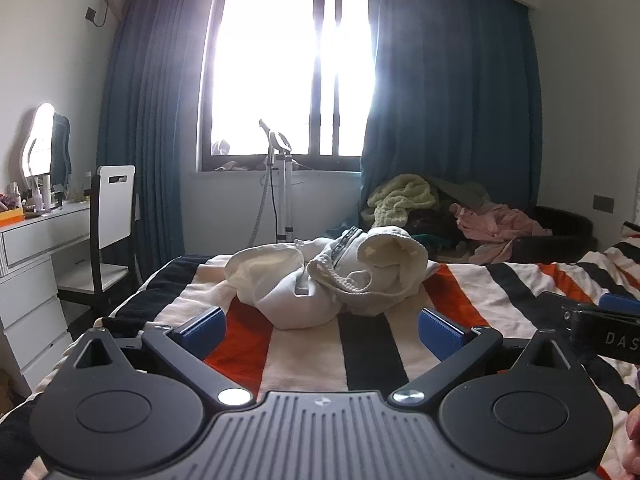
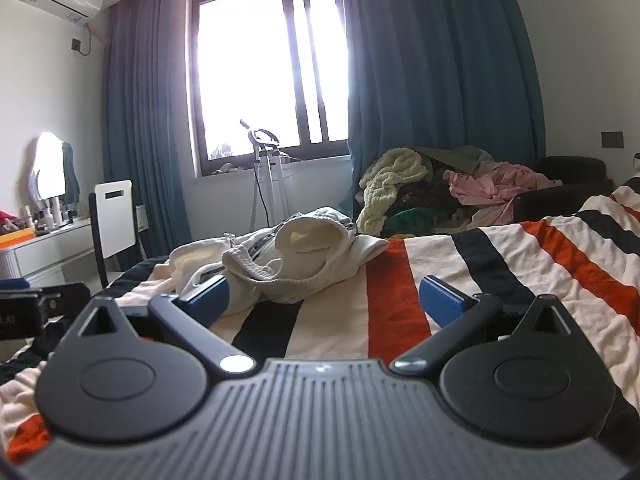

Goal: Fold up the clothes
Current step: 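Move both grippers toward the white garment on the striped bed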

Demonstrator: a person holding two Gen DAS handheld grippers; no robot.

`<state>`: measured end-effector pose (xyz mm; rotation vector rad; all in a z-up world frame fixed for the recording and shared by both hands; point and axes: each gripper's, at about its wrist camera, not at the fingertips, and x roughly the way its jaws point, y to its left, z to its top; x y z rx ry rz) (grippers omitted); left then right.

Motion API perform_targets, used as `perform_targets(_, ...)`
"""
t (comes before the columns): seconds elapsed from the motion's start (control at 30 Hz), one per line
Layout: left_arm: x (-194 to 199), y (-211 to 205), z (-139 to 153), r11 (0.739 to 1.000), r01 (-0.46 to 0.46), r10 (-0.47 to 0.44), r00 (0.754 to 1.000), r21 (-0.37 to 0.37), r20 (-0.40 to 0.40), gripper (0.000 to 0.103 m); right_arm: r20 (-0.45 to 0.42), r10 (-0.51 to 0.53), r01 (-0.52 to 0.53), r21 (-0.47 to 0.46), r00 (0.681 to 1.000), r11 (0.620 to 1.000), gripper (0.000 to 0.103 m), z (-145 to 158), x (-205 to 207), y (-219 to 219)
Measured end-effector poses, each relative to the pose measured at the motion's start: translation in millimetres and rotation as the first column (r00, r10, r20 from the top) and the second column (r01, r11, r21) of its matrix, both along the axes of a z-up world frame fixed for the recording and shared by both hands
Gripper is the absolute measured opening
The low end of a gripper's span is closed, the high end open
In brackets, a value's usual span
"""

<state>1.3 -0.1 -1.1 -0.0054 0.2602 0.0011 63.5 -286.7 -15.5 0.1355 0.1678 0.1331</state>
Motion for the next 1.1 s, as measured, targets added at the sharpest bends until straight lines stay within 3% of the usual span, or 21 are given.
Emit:
perform_targets(0.7, 10.2, -0.5, -7.1, 1.0, -0.003, 0.003, 0.999, 0.002, -0.053, 0.103, -0.014, -0.012, 0.012, 0.001, 1.0, 1.0, 0.103, 1.4, 0.7, -0.8)
perform_targets(1.1, 11.6, 1.9, -8.5, 0.999, 0.02, -0.022, 0.998, -0.037, -0.059, 0.103, -0.014, -0.011, 0.011, 0.016, 1.0, 1.0, 0.103, 3.6, -0.3, -2.9)
